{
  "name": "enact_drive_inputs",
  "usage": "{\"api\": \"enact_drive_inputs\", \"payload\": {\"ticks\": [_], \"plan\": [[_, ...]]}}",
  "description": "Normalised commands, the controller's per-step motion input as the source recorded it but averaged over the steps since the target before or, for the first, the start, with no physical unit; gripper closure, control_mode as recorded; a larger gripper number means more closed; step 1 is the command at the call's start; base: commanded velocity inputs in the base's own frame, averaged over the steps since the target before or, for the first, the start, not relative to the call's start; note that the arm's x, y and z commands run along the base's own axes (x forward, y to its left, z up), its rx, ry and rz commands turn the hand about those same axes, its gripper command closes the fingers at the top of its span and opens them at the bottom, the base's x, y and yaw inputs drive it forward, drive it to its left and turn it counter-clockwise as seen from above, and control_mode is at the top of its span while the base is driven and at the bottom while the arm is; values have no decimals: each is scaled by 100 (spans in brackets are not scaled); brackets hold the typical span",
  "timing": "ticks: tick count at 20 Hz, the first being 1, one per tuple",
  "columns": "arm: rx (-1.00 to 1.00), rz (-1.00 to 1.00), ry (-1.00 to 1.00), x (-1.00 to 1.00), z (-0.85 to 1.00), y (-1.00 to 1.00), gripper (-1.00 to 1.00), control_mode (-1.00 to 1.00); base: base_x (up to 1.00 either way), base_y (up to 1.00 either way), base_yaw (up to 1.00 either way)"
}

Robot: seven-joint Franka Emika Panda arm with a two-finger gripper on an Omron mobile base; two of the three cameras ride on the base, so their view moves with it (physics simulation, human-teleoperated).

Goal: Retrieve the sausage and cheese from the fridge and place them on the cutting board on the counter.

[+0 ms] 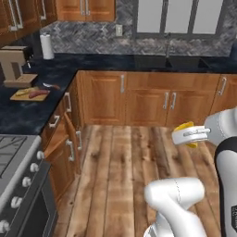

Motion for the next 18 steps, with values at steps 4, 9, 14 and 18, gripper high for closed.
{"api": "enact_drive_inputs", "payload": {"ticks": [4, 9, 14, 18], "plan": [[0, 0, 0, 0, 0, 0, 100, 100, 100, 44, 0], [0, 0, 0, 0, 0, 0, 100, 100, 100, 17, 10], [0, 0, 0, 0, 0, 0, 100, 100, 100, -5, 37], [0, 0, 0, 0, 0, 0, 100, 100, 100, -25, 47]]}}
